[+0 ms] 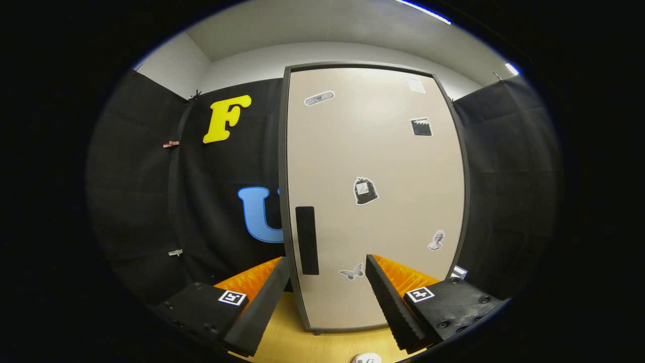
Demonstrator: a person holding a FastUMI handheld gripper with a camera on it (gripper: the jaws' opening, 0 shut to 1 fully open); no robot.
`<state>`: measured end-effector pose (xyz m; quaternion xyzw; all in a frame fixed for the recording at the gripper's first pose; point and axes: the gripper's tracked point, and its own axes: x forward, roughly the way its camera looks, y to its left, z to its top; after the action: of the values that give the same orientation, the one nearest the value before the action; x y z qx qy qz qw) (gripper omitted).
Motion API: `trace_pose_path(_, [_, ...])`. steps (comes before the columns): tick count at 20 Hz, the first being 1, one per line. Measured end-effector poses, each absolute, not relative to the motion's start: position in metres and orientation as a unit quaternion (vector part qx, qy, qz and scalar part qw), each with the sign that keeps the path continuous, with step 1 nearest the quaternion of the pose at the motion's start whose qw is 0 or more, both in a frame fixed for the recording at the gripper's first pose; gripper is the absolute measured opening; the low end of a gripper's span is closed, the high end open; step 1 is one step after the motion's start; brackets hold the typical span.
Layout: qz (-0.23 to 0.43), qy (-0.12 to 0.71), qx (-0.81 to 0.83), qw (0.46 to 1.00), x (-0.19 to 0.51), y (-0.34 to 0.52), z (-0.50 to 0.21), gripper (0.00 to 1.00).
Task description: Open the shoe cabinet door, grab the shoes and put them into the shoe cabinet, then close the shoe cabinet door.
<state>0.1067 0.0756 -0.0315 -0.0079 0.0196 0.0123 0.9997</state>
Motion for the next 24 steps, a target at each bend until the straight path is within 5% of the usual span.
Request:
trace_pose_path(16, [0.005, 0.021, 0.009, 1.000, 0.206, 0.096, -0.047, 0.99])
trace_pose_path(19, [0.002, 0.025, 0.006, 1.000, 0.213, 0.098, -0.051, 0.93])
trace_pose_path(21, [-0.003, 0.026, 0.004, 1.000, 0.216, 0.098, -0.054, 0.73])
trace_pose_path(24, [-0.007, 0.026, -0.001, 1.000, 0.219, 0.099, -0.056, 0.70])
